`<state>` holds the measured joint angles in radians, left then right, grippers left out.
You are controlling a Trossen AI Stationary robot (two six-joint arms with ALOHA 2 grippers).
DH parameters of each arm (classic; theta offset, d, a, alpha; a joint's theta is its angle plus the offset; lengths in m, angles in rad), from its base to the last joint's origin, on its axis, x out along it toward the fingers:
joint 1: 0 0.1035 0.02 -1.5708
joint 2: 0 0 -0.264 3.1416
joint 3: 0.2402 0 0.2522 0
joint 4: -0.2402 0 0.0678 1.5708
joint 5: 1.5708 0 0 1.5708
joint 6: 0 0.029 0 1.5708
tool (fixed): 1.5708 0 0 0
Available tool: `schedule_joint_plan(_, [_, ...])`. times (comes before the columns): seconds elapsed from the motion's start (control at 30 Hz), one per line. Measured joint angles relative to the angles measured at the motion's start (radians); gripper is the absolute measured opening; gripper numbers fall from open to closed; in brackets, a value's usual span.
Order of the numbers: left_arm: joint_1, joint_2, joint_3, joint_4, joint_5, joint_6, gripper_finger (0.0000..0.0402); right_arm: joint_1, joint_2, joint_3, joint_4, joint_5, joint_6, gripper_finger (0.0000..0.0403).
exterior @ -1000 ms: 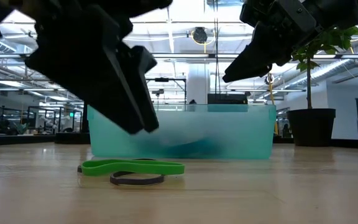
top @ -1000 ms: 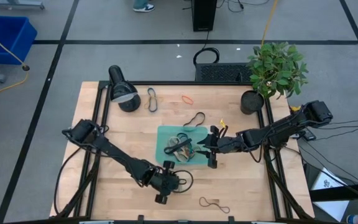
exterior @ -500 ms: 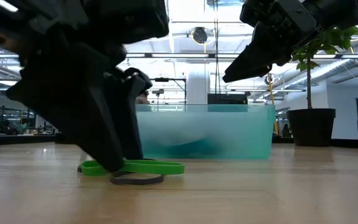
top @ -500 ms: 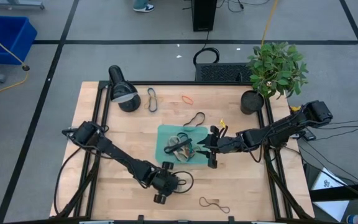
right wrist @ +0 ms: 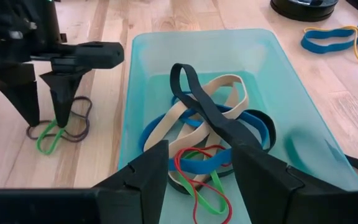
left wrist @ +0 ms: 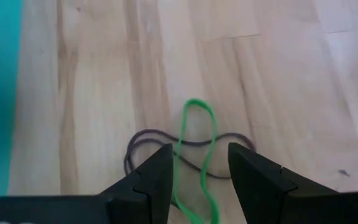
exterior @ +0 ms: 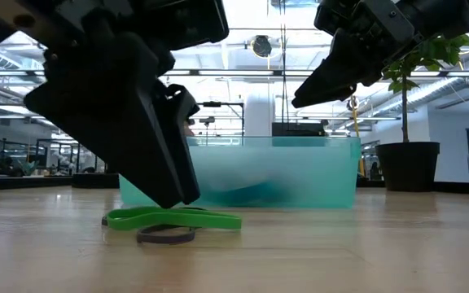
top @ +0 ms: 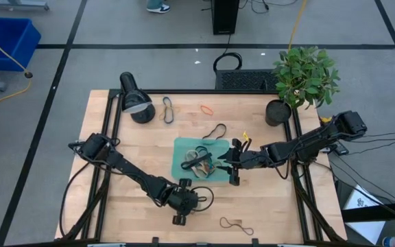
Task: Pick and place rubber bands into bin
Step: Put the green rubber band into the green bin
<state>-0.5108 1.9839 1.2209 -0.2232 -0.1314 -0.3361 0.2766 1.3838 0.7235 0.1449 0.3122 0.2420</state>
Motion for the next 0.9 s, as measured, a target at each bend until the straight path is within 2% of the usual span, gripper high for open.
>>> schedule_joint_plan(0.77, [0.003,0.005,0.0,-0.085,0.019,-0.014,0.0159,0.0,0.0,0.0,-0.001,0.0,0.0,0.0169])
schedule_joint_plan(0.9, [0.006,0.005,0.0,-0.085,0.031,-0.014,0.0146,0.0,0.0,0.0,-0.001,0.0,-0.002,0.0169])
